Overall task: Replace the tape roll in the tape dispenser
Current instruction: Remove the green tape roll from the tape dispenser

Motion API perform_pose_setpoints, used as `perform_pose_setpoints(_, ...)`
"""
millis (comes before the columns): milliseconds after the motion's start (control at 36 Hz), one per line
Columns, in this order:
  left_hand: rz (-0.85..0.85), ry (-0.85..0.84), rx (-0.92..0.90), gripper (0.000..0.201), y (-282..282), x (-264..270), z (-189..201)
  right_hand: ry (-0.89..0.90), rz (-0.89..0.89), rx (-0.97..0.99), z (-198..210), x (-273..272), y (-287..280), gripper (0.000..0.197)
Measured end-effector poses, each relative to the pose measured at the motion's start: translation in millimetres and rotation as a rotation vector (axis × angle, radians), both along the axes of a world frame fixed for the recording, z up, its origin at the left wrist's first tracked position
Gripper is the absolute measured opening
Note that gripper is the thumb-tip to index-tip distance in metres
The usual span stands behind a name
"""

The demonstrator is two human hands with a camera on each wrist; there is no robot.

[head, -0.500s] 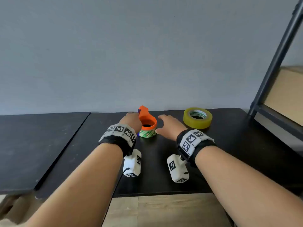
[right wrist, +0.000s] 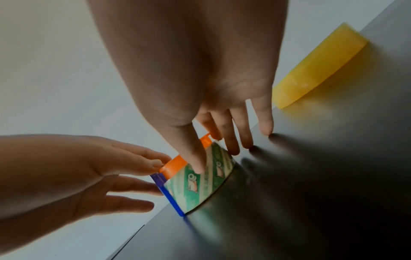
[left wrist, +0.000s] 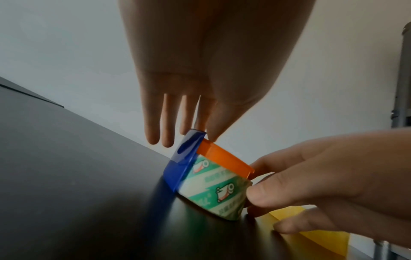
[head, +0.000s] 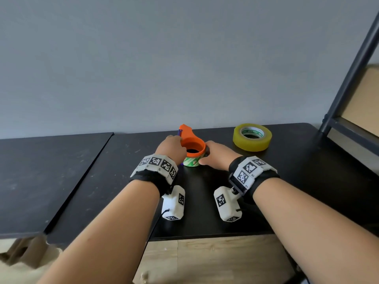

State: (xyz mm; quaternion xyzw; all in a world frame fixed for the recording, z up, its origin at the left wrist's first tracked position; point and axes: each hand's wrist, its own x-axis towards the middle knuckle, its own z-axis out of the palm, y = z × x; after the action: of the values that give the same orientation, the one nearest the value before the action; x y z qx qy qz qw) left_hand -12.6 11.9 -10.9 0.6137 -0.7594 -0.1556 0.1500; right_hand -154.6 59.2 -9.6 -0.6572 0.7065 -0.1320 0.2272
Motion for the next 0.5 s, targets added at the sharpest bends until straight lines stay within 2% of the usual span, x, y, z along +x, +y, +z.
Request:
perform_pose_setpoints(139,-0.045,0.000,-0.030,0.043,14,-9,-3,0.010,-0.059,-0.003,2,-14,15,0.048)
perform_pose_setpoints(361,-0.079,0.005,-0.018,0.040,29,-22,2,0.101,-0.104,0.049,-1,-20,23,0.028)
perform_pose_setpoints(500,-0.057,0.052,0.008,0.039,32,-22,3,0.028,-0.099,0.035,1,-23,26,0.023)
